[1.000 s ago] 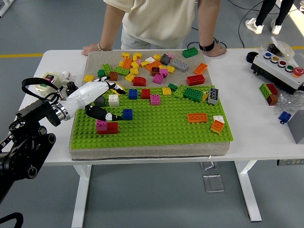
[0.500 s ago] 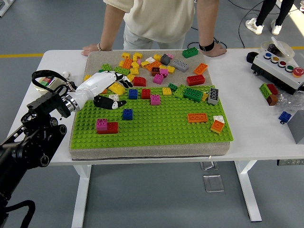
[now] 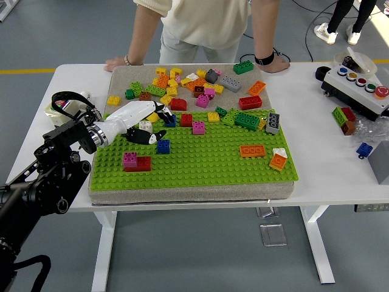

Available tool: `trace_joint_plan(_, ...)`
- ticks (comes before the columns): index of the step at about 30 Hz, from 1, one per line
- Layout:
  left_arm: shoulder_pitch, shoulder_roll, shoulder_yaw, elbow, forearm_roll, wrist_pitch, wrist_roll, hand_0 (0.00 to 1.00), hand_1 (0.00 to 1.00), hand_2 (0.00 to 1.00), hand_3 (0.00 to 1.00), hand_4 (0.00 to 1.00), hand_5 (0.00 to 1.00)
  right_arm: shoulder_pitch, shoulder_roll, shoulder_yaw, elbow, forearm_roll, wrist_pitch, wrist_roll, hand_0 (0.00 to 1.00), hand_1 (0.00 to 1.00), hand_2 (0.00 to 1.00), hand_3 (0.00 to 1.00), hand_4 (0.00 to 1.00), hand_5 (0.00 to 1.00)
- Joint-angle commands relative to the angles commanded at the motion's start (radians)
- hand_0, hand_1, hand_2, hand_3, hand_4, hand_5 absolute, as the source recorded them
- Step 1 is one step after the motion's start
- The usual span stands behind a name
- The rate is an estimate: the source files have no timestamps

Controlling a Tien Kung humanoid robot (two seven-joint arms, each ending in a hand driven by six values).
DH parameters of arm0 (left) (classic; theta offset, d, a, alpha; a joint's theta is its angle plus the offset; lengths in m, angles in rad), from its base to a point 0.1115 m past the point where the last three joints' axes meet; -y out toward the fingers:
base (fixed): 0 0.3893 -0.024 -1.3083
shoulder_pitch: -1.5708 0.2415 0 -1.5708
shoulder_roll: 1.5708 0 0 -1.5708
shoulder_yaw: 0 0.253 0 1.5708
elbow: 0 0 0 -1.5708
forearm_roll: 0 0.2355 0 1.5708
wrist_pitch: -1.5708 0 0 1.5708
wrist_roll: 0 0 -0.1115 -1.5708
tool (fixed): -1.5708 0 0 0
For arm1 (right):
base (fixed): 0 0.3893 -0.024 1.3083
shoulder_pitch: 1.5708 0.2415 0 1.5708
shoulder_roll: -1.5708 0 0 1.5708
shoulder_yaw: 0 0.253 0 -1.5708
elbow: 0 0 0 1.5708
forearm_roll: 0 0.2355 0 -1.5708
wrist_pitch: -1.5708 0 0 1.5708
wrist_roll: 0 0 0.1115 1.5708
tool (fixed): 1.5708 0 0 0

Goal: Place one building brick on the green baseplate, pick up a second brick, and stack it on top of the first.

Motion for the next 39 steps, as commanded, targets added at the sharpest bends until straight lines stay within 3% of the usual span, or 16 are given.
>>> trace_joint_plan(1, -0.001, -0.002, 0.0, 0.004, 0.0, -0.001, 0.001, 0.857, 0.752, 0.705, 0.686, 0.82, 0.106, 0.0, 0.0, -0.001, 0.0, 0.0, 0.0, 0.0, 0.739, 0.658, 0.71, 0.596, 0.917, 0.499)
trace_joint_plan(7, -0.008, -0.014, 0.006, 0.039, 0.0, 0.015, 0.003, 0.877, 0.757, 0.71, 0.697, 0.843, 0.118, 0.002, 0.0, -0.007, 0.0, -0.002, -0.001, 0.004, 0.737, 0.658, 0.71, 0.596, 0.92, 0.502)
trace_joint_plan(22, -0.003, -0.017, 0.051, 0.109, 0.0, 0.068, 0.002, 0.866, 0.751, 0.695, 0.691, 0.841, 0.129, 0.002, -0.002, -0.014, 0.0, -0.003, 0.001, 0.004, 0.741, 0.659, 0.71, 0.596, 0.92, 0.504)
trace_joint_plan(39, -0.052, -0.017, 0.109, 0.204, 0.0, 0.124, 0.0, 0.876, 0.746, 0.679, 0.683, 0.844, 0.153, 0.006, -0.003, -0.011, 0.0, 0.001, 0.003, 0.004, 0.739, 0.658, 0.71, 0.597, 0.923, 0.508)
